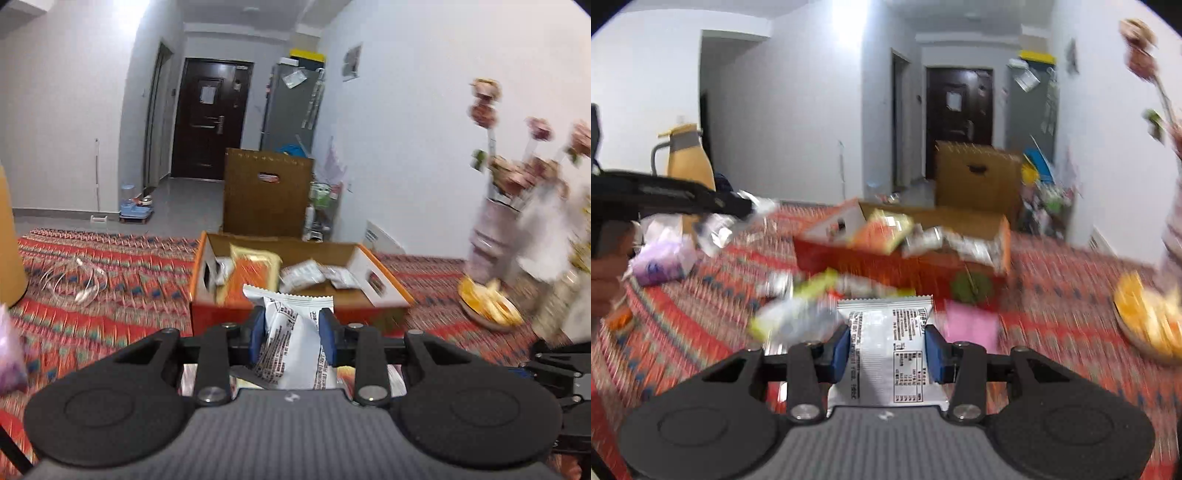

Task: Organize snacks
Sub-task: 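Carry both white sachets over the orange box, then open both tools to drop the white sachets into the box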

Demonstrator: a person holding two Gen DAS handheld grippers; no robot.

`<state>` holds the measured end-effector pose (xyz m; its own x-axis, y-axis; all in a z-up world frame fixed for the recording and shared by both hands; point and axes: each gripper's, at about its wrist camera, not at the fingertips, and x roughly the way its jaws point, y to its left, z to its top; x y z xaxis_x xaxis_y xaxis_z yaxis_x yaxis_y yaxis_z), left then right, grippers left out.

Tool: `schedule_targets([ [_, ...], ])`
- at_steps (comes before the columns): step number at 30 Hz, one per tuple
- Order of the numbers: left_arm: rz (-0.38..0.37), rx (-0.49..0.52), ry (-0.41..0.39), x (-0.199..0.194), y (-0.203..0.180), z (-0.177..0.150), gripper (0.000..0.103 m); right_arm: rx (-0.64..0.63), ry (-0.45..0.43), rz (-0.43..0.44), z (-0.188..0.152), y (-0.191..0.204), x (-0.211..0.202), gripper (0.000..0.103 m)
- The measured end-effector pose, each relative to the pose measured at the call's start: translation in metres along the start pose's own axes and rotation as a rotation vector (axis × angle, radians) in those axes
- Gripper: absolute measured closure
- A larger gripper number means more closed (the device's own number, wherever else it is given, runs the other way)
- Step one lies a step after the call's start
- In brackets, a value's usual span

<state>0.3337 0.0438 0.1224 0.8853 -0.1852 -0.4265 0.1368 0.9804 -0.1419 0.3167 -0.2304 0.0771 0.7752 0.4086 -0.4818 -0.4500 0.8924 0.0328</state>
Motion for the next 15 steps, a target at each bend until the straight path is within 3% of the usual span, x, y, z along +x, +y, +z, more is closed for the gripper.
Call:
schedule_targets([
  [7, 0.071, -0.03, 0.032, 0.117, 0.031, 0.04, 0.071, 0.06, -0.035, 0.056, 0.08, -0.015, 0.123, 0.061],
  [15, 0.09, -0.083, 0.133, 0.198, 0.068, 0.031, 0.071, 0.149, 0.04, 0.029, 0.094, -0.022, 0.235, 0.061],
])
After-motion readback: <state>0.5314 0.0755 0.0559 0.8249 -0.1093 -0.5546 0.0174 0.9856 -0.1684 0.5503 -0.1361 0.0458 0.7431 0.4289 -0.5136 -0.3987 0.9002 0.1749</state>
